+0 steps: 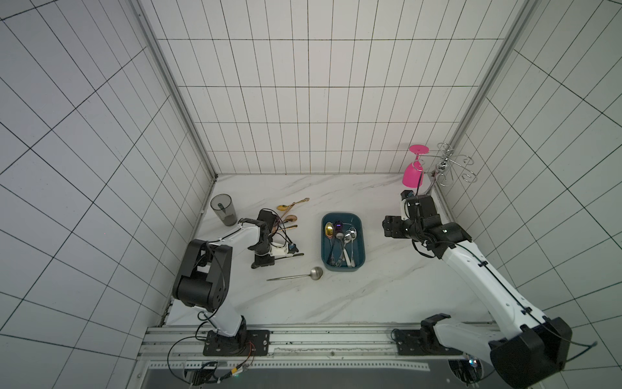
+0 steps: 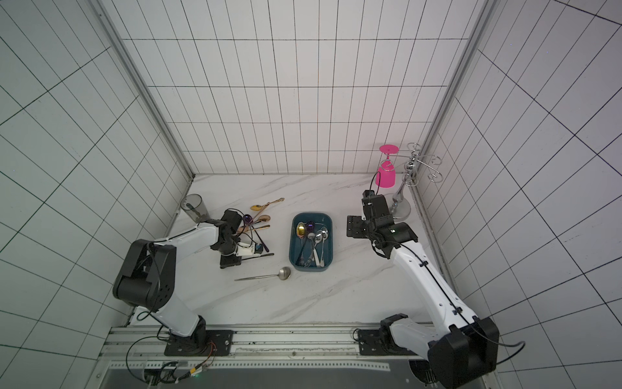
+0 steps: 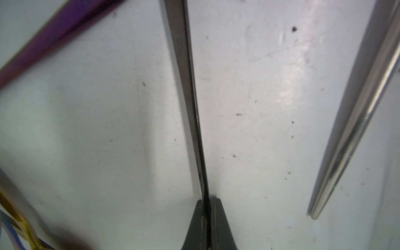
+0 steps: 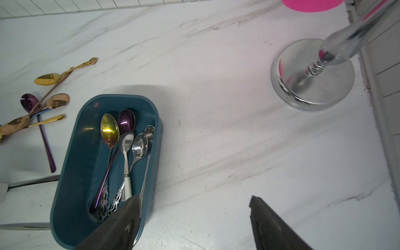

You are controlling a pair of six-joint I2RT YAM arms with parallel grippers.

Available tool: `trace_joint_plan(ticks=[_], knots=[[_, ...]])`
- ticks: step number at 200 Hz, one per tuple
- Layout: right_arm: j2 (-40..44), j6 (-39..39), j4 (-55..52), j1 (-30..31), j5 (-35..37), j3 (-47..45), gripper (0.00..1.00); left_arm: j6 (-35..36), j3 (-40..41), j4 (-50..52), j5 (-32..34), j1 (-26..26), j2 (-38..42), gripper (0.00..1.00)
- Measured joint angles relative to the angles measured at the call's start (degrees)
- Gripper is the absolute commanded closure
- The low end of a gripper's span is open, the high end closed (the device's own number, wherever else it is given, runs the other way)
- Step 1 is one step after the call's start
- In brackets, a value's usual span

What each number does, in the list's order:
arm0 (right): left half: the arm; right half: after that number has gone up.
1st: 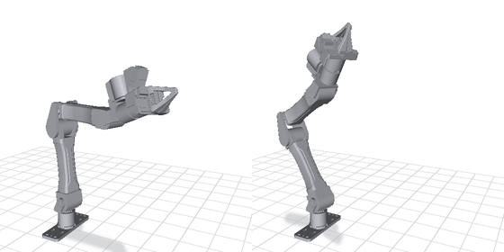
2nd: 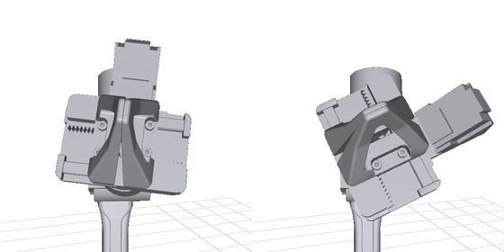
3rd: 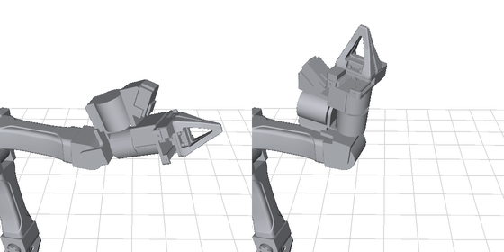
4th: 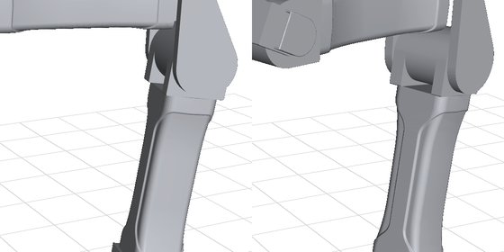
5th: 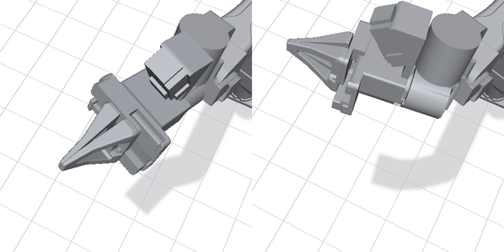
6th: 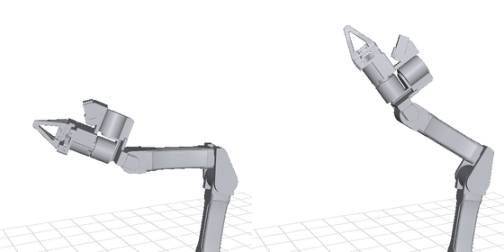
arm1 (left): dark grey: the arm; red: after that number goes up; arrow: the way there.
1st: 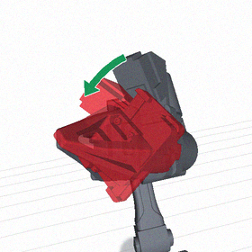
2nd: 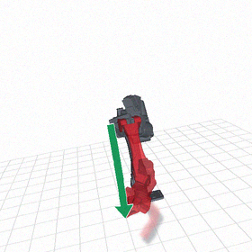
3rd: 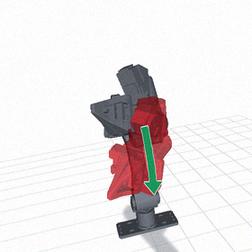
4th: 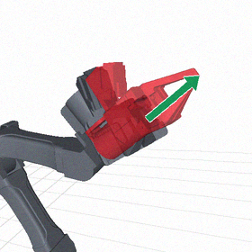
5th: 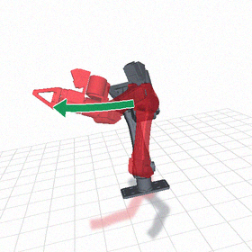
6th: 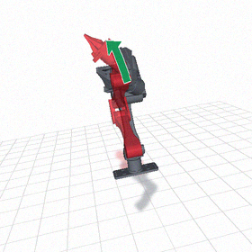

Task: Put the spoon into the storage box
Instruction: Pick up the spoon from the center of the board.

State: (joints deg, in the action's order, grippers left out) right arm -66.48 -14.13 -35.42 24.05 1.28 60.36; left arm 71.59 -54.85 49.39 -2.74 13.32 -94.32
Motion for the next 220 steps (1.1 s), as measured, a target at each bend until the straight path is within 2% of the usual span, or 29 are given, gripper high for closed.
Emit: trace_joint_plan(ticks=[29,69,103,129,164,220], knots=[[-0.9,0.2,1.3,0.0,-6.4,0.1,0.27,3.9,-0.1,0.7,-0.2,1.0,5.4,1.0],[-8.2,0.6,-0.3,2.0,-15.9,3.9,0.31,14.6,-1.9,-1.0,-2.4,2.4,14.7,1.0],[-17.4,1.7,-4.5,7.0,-24.7,13.4,0.32,21.4,-8.5,-1.1,0.0,7.0,13.2,1.0],[-22.5,1.7,-6.5,10.7,-30.4,18.1,0.32,25.1,-12.9,-0.4,-0.9,8.8,12.5,1.0],[-26.9,0.0,-7.3,13.6,-36.7,20.3,0.37,28.5,-17.9,-0.1,-1.6,11.0,11.5,1.0],[-29.5,-3.7,-5.0,14.0,-44.5,20.9,0.37,31.7,-18.2,-0.3,-4.1,14.6,11.0,1.0]])
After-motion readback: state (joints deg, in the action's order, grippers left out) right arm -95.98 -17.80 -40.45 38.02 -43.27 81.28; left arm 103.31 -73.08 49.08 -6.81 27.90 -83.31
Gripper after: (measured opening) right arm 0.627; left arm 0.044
